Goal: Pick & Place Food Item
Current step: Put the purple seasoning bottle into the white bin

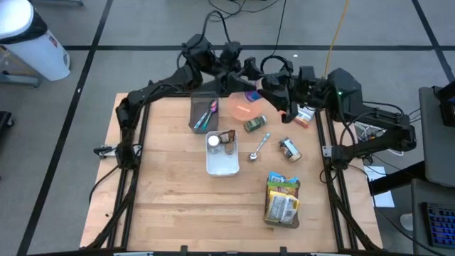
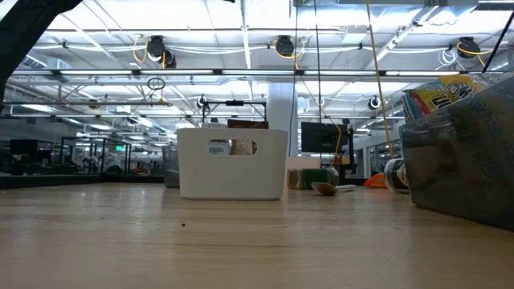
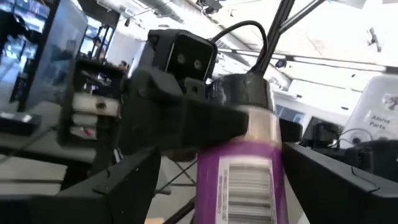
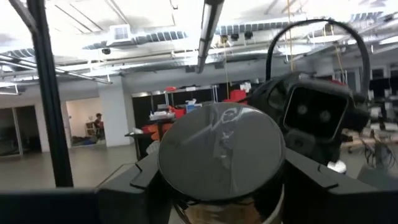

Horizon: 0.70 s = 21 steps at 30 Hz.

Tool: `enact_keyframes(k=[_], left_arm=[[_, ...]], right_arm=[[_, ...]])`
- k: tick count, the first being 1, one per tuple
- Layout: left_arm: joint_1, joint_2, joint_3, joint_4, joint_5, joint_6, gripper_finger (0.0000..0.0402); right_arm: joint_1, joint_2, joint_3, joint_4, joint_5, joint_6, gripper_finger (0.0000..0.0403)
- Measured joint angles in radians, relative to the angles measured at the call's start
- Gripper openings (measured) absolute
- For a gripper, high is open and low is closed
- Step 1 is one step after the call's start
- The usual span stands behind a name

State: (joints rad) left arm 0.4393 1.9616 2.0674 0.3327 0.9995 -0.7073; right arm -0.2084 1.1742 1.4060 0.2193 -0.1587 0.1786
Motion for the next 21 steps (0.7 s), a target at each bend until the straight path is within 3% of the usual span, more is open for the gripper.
enact_keyframes(k=[14, 18, 21], left_arm=[[0.150, -0.062, 0.000, -0.081, 0.174, 0.040, 0.0337], [0.166, -0.098, 0.000, -0.161, 0.203, 0.090, 0.0337], [0.162, -0.145, 0.000, -0.265, 0.145, 0.220, 0.0337]], right_arm=[[-0.060, 0.062, 0.060, 0.006, -0.004, 0.154, 0.0202], [-0.127, 0.058, 0.085, 0.003, -0.083, 0.264, 0.0202], [-0.185, 0.062, 0.104, -0.010, -0.154, 0.352, 0.0202]])
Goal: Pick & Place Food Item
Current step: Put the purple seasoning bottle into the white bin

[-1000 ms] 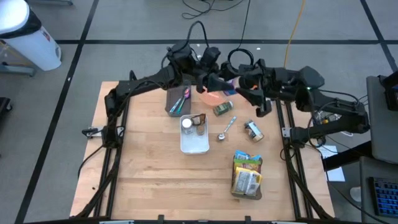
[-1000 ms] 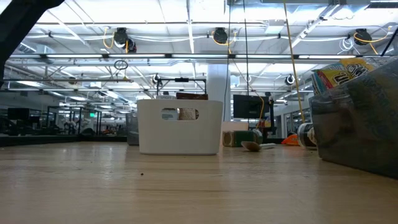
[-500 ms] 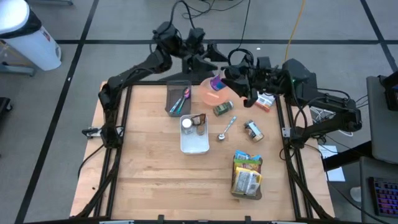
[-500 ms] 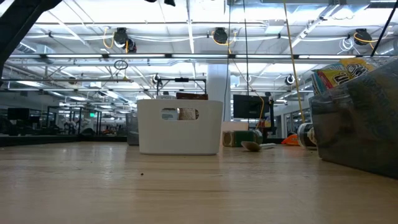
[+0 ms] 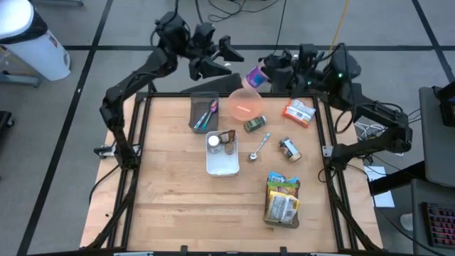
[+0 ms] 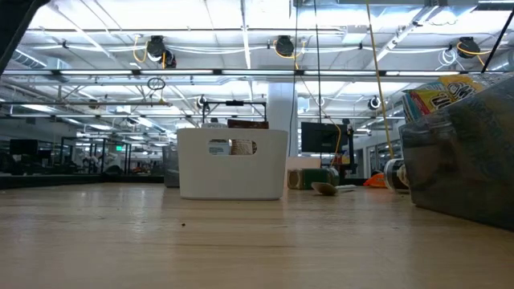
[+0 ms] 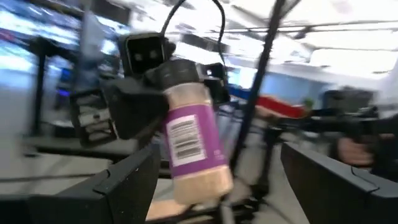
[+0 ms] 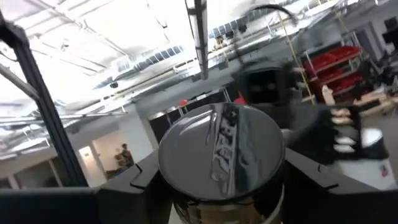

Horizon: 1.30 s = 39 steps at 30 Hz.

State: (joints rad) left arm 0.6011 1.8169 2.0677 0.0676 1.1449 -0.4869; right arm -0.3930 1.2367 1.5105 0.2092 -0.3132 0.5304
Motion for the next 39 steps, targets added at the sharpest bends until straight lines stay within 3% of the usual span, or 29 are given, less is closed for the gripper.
enact_keyframes(k=[5, 8, 10, 17, 20, 28, 39], left_arm=[[-0.024, -0.044, 0.000, -0.317, -0.296, 0.271, 0.0337], [-0.051, -0.045, 0.000, -0.478, -0.480, 0.317, 0.0337], [-0.078, -0.045, 0.000, -0.543, -0.543, 0.333, 0.0337], [-0.180, -0.048, 0.000, -0.539, -0.605, 0.320, 0.0337], [-0.192, -0.059, 0.000, -0.560, -0.665, 0.322, 0.0337], [-0.159, -0.101, 0.000, -0.607, -0.651, 0.247, 0.0337], [-0.249, -0.087, 0.000, -0.643, -0.668, 0.221, 0.0337]], right_arm=[[-0.066, 0.030, 0.009, -0.013, -0.142, 0.083, 0.0202], [-0.089, 0.057, 0.009, -0.012, -0.227, 0.090, 0.0202], [-0.110, 0.074, 0.009, -0.014, -0.298, 0.095, 0.0202], [-0.177, 0.099, 0.010, -0.016, -0.574, 0.153, 0.0202], [-0.180, 0.101, 0.010, -0.021, -0.627, 0.155, 0.0202], [-0.191, 0.101, 0.010, -0.064, -0.657, 0.105, 0.0202], [-0.190, 0.132, 0.008, -0.108, -0.603, 0.030, 0.0202]])
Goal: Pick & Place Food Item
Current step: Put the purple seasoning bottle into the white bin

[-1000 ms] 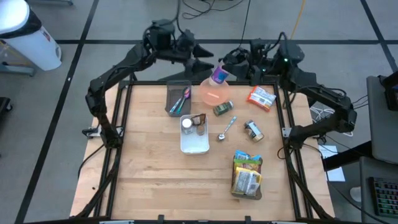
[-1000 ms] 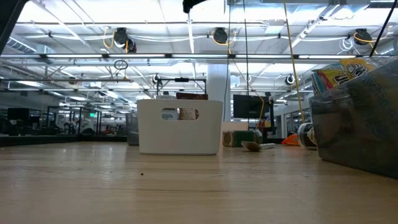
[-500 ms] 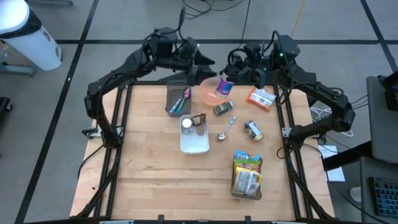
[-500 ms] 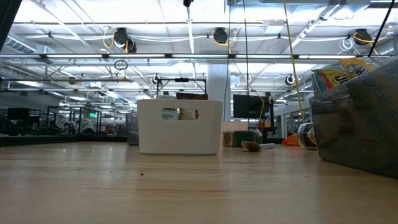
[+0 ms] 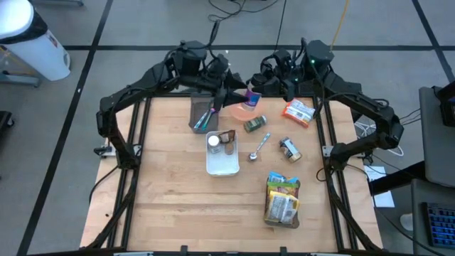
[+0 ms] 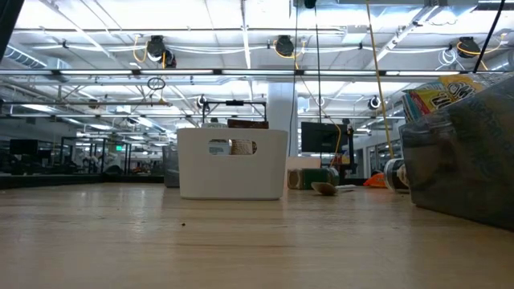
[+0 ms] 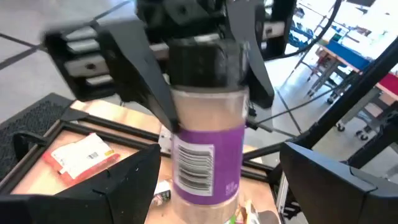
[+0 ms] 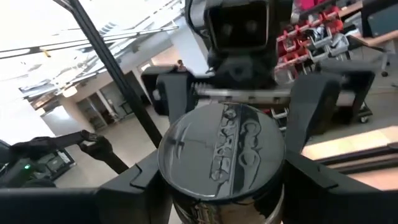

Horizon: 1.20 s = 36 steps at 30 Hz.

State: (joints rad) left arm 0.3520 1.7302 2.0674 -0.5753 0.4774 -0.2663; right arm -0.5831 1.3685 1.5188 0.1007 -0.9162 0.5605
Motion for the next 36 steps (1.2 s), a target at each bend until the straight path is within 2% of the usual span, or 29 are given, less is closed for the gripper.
enact_keyframes(k=[10, 36], left_arm=[[-0.041, 0.006, 0.000, -0.070, -0.108, 0.026, 0.0337], [-0.047, 0.066, 0.001, -0.010, -0.111, 0.043, 0.0337]], right_arm=[[0.004, 0.016, 0.000, 0.089, 0.033, 0.013, 0.0202], [0.004, 0.018, 0.000, 0.164, 0.050, 0.056, 0.0202]])
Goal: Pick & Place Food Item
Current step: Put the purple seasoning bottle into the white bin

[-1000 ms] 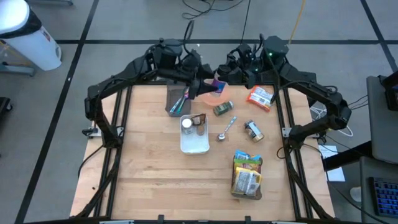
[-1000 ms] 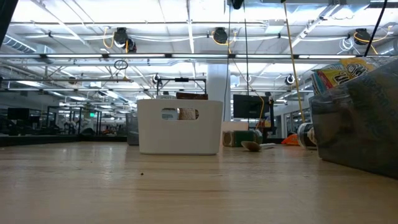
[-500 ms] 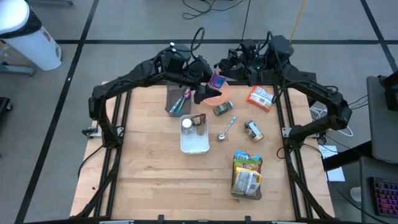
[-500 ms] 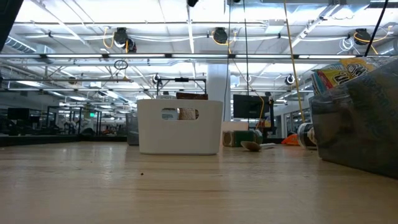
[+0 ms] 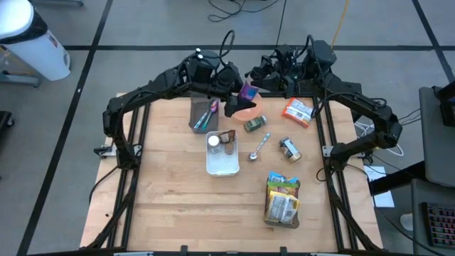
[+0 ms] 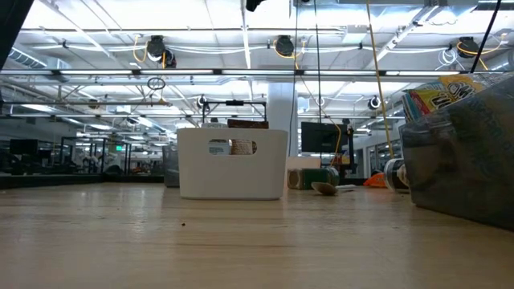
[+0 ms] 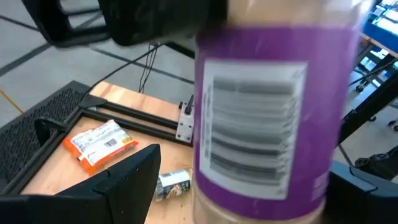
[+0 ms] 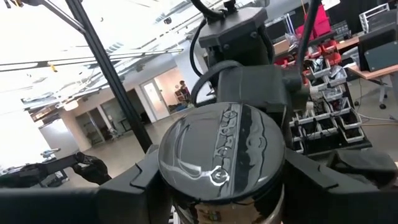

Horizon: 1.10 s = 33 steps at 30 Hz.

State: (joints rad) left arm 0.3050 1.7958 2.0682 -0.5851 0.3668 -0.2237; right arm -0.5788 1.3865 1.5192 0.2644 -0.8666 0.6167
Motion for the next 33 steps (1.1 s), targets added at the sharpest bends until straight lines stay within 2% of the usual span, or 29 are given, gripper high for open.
enact_keyframes(k=[9, 19, 24, 33], left_arm=[[0.002, 0.000, 0.000, 0.011, 0.002, -0.017, 0.0328], [0.002, 0.000, 0.000, 0.009, 0.061, -0.011, 0.0237], [0.002, -0.001, 0.000, 0.009, 0.062, 0.001, 0.0207], [0.002, -0.001, 0.000, 0.008, 0.061, 0.010, 0.0212]], right_arm=[[0.000, 0.000, 0.000, 0.000, -0.001, 0.000, 0.0202], [0.000, 0.000, 0.000, 0.000, -0.002, 0.000, 0.0202], [0.000, 0.000, 0.000, 0.000, -0.002, 0.000, 0.0202], [0.000, 0.000, 0.000, 0.000, -0.001, -0.002, 0.0202]])
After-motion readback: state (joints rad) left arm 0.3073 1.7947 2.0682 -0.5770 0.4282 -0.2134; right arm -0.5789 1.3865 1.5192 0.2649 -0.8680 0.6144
